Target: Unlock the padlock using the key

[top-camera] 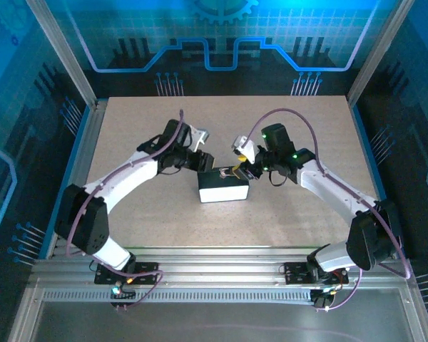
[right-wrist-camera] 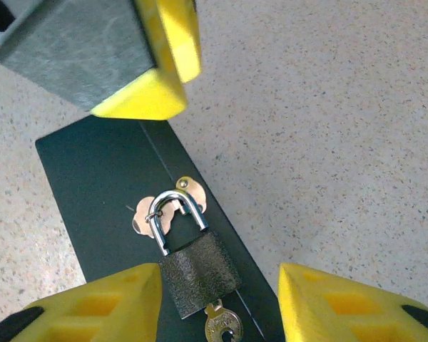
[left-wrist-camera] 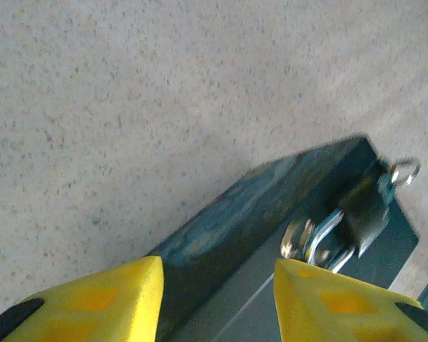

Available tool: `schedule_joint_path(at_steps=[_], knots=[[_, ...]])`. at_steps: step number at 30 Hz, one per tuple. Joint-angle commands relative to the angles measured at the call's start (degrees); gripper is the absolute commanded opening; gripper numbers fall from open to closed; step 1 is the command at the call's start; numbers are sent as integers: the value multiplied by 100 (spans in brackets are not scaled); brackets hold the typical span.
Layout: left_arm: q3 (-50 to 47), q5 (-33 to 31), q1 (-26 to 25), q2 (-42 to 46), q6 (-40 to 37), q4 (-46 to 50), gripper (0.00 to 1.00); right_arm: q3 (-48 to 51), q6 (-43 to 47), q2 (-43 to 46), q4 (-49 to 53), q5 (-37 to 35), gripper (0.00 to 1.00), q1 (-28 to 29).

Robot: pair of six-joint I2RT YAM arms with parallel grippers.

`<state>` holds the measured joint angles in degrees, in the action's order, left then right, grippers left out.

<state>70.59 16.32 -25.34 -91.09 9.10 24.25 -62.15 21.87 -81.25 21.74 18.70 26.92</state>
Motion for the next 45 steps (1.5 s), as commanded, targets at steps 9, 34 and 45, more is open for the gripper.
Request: schedule_joint_path(at_steps=[9, 34, 45], knots=[[1071, -395, -520, -814, 661, 1350, 45, 479, -233, 92, -351, -333, 43, 37], [904, 216, -293, -355, 196, 1206, 50, 679, 822, 633, -408, -3, 53, -36], [449, -69, -243, -196, -19, 1003, 52, -294, 1931, -498, 216, 2049, 56, -724]])
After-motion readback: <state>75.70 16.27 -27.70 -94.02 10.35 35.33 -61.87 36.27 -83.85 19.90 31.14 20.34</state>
